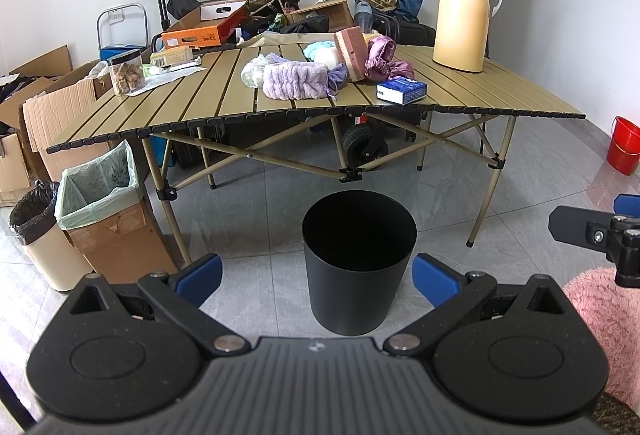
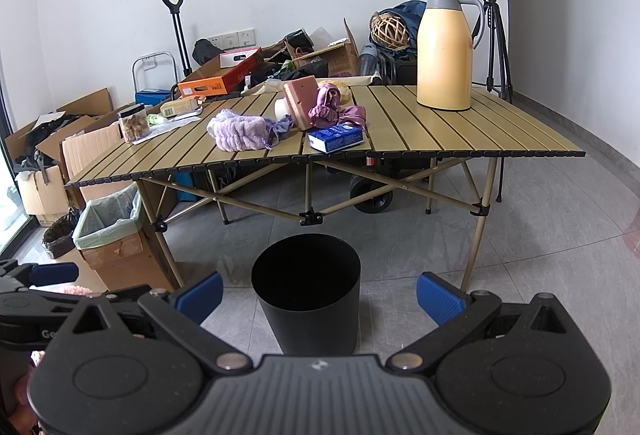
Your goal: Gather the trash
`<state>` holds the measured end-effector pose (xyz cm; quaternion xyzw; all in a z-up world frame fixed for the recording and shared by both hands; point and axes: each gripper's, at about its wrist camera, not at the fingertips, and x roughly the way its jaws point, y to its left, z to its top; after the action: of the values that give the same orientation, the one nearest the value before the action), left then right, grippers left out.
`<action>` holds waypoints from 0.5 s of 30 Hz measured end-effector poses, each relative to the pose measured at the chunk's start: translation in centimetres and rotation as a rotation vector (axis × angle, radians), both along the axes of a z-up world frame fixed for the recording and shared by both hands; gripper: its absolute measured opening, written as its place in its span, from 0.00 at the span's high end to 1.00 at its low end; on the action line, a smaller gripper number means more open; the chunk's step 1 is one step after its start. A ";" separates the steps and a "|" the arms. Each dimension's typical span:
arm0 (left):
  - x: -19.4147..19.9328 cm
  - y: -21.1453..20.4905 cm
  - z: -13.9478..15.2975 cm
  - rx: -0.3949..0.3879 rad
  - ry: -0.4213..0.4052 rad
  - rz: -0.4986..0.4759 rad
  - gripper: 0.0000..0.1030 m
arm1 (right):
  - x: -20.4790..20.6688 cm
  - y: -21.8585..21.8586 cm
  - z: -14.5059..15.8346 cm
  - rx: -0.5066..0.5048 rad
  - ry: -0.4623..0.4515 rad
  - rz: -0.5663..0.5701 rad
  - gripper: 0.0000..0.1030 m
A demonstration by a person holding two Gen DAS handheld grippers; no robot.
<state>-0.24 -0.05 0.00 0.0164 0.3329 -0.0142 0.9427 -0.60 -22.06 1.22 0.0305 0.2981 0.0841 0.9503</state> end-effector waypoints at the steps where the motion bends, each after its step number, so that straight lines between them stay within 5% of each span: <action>1: 0.0 0.0 0.0 0.000 -0.002 0.000 0.00 | 0.0 0.0 0.0 0.000 0.000 0.000 0.00; 15: 0.0 0.0 0.1 0.000 -0.002 -0.001 0.00 | 0.0 0.1 0.0 0.001 0.001 0.000 0.00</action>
<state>-0.27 -0.05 0.09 0.0167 0.3318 -0.0146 0.9431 -0.61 -21.98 1.23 0.0312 0.2985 0.0842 0.9502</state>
